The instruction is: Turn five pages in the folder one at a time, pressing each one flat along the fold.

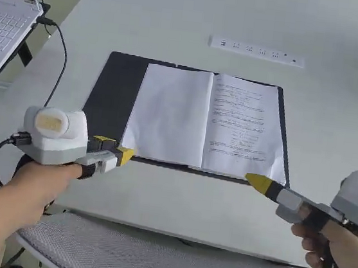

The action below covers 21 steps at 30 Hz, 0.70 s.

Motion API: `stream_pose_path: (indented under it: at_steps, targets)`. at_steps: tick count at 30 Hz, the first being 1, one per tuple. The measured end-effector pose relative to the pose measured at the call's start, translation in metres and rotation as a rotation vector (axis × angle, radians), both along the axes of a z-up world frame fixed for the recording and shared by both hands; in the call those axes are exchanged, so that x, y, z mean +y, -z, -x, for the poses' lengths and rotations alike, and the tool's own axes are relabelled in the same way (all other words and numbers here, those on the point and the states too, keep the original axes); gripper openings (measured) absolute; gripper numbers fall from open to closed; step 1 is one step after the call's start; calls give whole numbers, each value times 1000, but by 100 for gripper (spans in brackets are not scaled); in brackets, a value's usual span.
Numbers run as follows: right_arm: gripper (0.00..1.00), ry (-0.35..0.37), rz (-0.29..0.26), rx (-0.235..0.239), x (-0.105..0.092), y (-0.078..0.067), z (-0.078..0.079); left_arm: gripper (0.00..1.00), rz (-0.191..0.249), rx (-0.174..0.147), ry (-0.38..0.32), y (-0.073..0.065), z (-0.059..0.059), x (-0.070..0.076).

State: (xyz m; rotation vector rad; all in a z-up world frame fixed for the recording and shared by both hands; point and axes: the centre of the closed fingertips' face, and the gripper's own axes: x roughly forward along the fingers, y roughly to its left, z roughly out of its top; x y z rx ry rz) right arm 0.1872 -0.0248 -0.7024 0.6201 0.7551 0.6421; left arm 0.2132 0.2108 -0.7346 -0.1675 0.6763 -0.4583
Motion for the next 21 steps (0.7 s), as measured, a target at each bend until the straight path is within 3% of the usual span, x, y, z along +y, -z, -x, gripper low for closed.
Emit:
stream_pose_path:
  at_steps: [2, 3, 7, 14, 18, 21]
  targets:
    - [29, 3, 18, -12, -6, -5, 2, 30, -8, -4, 14, -8, 5, 0]
    - [31, 7, 25, -17, -10, -8, 4, 31, -31, -19, 30, -13, 6, 1]
    - [36, 18, 58, -37, -21, -16, 6, 38, -99, -30, 80, -22, 18, 4]
    - [41, 16, 113, -85, -40, -34, 14, 41, -105, -23, 94, -41, 37, 16]
    - [42, 15, 140, -102, -45, -38, 18, 43, -83, -8, 77, -48, 43, 23]
    - [43, -8, 163, -110, -44, -37, 21, 44, -91, -4, 81, -51, 46, 25]
